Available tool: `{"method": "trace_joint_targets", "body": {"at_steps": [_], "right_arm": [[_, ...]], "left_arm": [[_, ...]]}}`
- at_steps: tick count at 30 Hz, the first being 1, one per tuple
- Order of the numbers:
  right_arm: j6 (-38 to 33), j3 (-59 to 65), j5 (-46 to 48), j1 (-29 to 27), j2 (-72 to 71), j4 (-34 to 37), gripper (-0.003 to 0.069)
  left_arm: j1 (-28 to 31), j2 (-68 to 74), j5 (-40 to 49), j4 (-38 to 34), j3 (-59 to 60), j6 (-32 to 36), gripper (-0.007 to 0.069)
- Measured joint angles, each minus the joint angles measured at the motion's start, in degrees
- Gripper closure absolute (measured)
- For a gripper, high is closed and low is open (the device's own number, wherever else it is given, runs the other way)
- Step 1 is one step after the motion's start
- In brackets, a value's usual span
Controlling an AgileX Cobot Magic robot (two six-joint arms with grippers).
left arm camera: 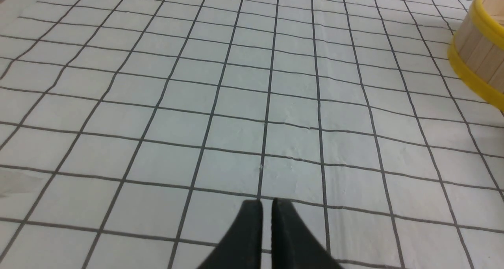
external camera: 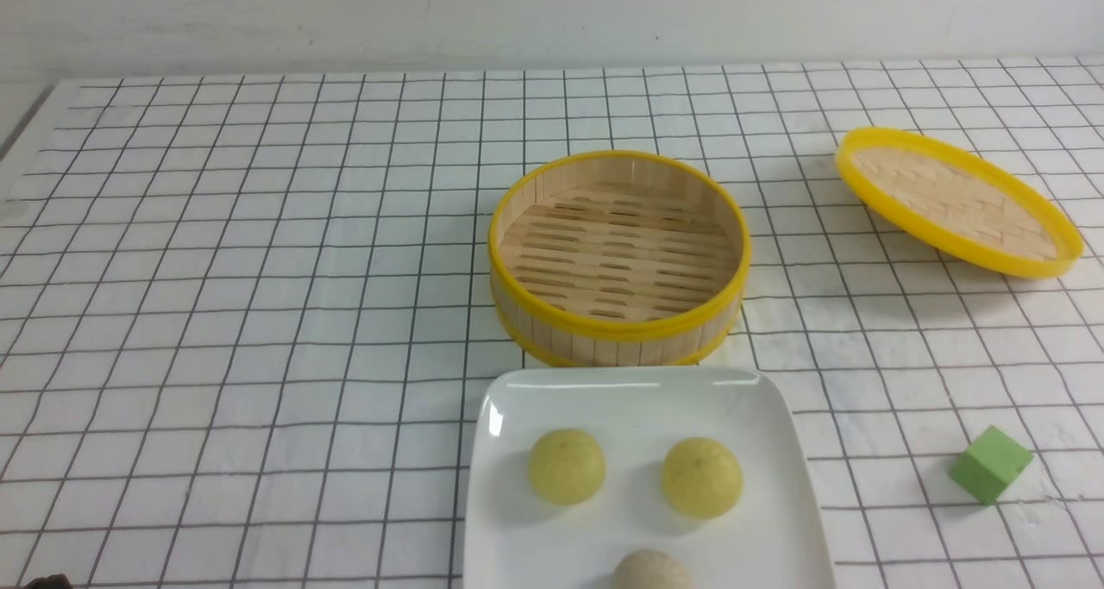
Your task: Put the steamed buns into the plate on the white-black tablecloth.
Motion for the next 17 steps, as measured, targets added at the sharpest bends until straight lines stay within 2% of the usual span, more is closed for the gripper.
{"method": "trace_joint_targets", "body": {"at_steps": [17], "right_arm": [[0.0, 0.0, 0.0, 0.0, 0.0, 0.0, 0.0547]], "left_arm": [[0.0, 0.0, 0.0, 0.0, 0.0, 0.0, 0.0538]]}}
